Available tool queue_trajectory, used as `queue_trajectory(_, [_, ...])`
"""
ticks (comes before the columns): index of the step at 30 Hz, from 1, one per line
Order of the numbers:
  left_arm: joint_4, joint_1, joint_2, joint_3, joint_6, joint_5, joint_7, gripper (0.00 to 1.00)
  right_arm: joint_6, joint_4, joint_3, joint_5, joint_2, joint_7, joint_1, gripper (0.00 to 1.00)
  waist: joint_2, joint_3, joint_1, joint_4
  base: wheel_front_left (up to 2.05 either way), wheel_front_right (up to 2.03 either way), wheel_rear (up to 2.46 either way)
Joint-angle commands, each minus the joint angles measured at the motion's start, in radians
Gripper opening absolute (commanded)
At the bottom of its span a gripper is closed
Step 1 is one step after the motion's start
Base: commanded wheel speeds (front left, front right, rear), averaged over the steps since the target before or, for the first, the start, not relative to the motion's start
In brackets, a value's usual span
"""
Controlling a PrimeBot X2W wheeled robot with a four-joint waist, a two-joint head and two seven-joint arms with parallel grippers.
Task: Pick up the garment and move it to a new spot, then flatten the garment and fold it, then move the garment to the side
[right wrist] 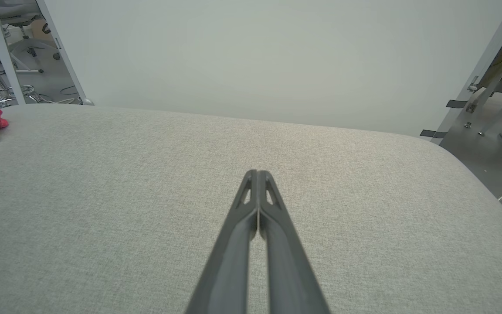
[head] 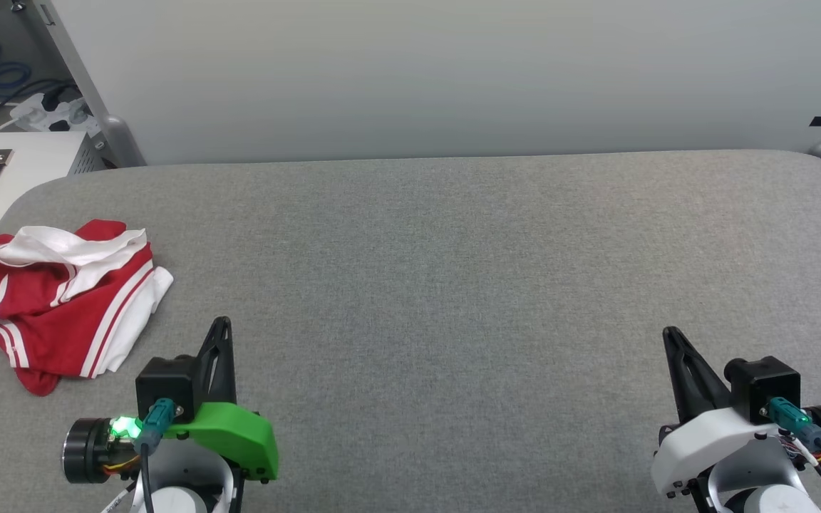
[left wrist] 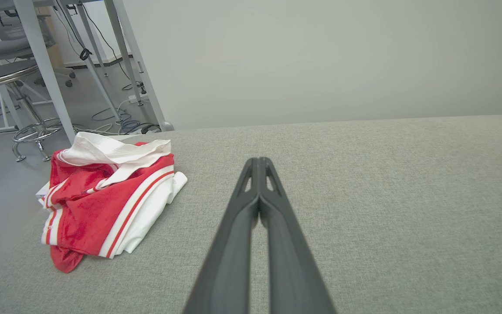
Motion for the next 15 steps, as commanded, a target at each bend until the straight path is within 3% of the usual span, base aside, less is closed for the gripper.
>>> queue_trajectory(1, [-0.002, 0.001, -0.006, -0.001, 0.004, 0.010, -0.001, 0.00, -0.001, -0.004, 0.001, -0.009, 0.002, 0.003, -0.013, 0.00, 0.0000, 0.000, 0.0000, 0.000, 0.00, 0.00, 0.00])
queue_trajectory(15, [-0.002, 0.001, -0.006, -0.001, 0.004, 0.010, -0.001, 0.00, -0.001, -0.004, 0.001, -0.009, 0.002, 0.003, -0.013, 0.00, 0.0000, 0.000, 0.0000, 0.000, 0.00, 0.00, 0.00])
